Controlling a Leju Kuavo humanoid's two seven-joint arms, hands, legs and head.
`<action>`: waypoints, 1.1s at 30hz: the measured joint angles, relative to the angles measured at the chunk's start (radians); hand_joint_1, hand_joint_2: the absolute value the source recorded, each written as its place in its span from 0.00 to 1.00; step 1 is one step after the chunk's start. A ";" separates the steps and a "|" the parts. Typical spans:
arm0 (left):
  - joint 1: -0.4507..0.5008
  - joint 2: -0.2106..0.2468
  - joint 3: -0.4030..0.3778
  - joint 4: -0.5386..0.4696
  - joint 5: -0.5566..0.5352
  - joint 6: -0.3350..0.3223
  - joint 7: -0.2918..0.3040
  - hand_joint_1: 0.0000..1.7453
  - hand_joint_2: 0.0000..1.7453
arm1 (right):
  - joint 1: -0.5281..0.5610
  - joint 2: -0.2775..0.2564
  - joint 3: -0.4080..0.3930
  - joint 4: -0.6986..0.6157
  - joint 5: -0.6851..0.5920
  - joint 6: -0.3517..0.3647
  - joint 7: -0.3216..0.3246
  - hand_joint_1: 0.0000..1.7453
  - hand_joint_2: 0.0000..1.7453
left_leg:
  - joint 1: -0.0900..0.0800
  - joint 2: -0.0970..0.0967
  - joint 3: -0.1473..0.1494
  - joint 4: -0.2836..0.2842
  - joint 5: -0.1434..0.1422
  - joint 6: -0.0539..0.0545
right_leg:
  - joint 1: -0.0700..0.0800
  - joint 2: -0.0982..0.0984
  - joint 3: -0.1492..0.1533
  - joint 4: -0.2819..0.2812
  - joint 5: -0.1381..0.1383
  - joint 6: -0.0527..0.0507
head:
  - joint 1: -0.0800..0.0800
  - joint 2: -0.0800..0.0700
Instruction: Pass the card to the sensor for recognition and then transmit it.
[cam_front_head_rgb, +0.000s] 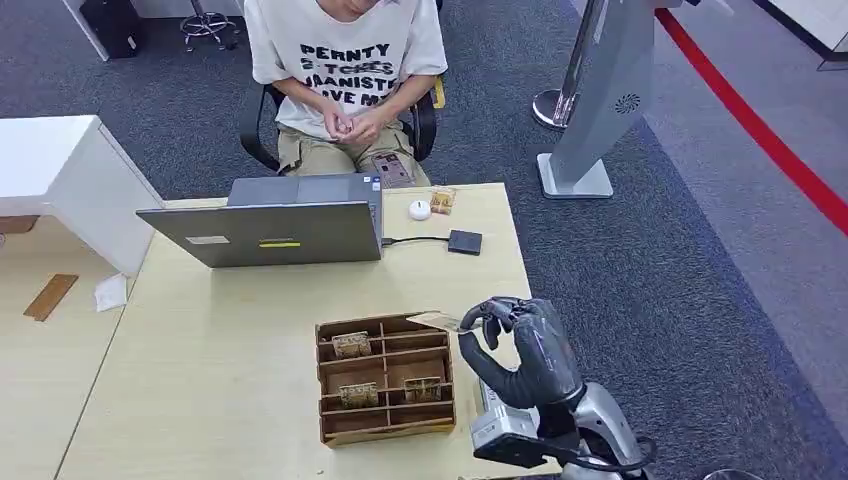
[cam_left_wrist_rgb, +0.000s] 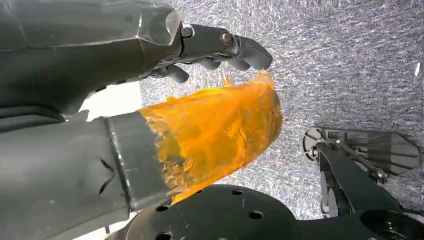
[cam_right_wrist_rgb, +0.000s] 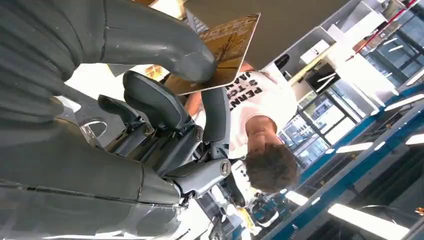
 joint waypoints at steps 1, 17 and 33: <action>0.000 0.000 0.000 0.000 0.000 0.000 0.000 0.00 0.00 | 0.000 0.000 -0.001 -0.001 0.000 0.000 0.000 1.00 1.00 | 0.000 0.000 0.000 0.000 0.000 0.000 | 0.000 0.000 0.000 0.000 0.000 0.000 | 0.000 0.000; 0.000 0.000 -0.009 0.000 -0.002 0.000 0.006 0.00 0.00 | 0.000 0.000 -0.003 -0.001 -0.011 0.009 -0.004 1.00 1.00 | 0.000 0.000 0.000 0.000 0.000 0.000 | 0.000 0.000 0.000 0.000 0.000 0.000 | 0.000 0.000; -0.004 0.000 -0.052 0.000 -0.027 -0.008 0.012 0.00 0.00 | -0.095 0.011 -0.003 0.031 -0.059 0.047 -0.007 1.00 1.00 | 0.000 0.000 0.000 0.000 0.000 0.000 | 0.000 0.000 0.000 0.000 0.000 0.000 | 0.000 0.000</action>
